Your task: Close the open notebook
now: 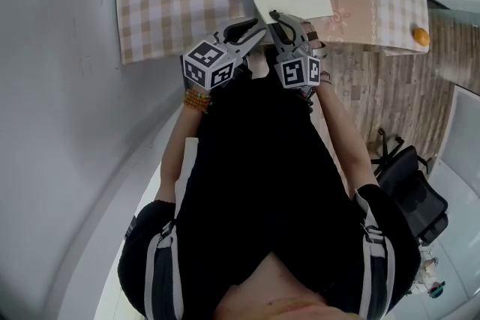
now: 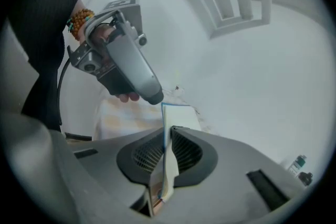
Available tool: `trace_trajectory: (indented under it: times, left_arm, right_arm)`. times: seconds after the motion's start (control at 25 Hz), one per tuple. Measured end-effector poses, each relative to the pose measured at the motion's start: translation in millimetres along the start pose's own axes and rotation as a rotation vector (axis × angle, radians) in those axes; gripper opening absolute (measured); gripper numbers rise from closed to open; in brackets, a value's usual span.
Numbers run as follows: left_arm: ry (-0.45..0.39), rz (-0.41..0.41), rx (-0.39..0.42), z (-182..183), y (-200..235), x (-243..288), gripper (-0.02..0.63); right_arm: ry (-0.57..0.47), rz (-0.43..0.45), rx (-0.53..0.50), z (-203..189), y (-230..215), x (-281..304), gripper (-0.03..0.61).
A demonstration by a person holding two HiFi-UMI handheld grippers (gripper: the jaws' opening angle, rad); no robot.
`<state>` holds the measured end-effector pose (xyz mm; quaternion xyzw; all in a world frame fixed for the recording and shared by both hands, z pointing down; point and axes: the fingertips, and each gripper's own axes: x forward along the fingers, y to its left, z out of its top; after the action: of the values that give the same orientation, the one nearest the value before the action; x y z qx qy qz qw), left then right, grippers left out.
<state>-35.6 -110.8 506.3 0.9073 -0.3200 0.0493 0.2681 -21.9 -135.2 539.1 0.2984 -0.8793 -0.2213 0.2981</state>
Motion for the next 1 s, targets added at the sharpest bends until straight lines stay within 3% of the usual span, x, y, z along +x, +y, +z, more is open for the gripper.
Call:
trace_trajectory:
  times: [0.04,0.12,0.36,0.44,0.56,0.72,1.0]
  left_arm:
    - [-0.002,0.011,0.020,2,0,2,0.124]
    - [-0.015,0.038,0.067,7,0,4,0.063]
    - [-0.111,0.042,0.180,46,2,13,0.060]
    - [-0.153,0.079,0.215,51,-2,8,0.012]
    - [-0.192,0.147,0.253,57,-1,5,0.012]
    - [-0.190,0.183,0.256,57,4,8,0.012]
    - [-0.158,0.176,0.255,45,4,15,0.012]
  right_arm:
    - [0.001,-0.006,0.009,0,-2,-2,0.040]
    - [0.003,-0.018,0.031,-1,-4,-4,0.040]
    - [0.000,-0.057,0.148,-4,-28,1,0.032]
    - [-0.002,-0.071,0.188,-5,-27,-8,0.031]
    - [-0.006,-0.090,0.269,-7,-29,-16,0.028]
    - [-0.010,-0.119,0.360,-11,-37,-19,0.023]
    - [-0.006,-0.150,0.425,-18,-48,-25,0.021]
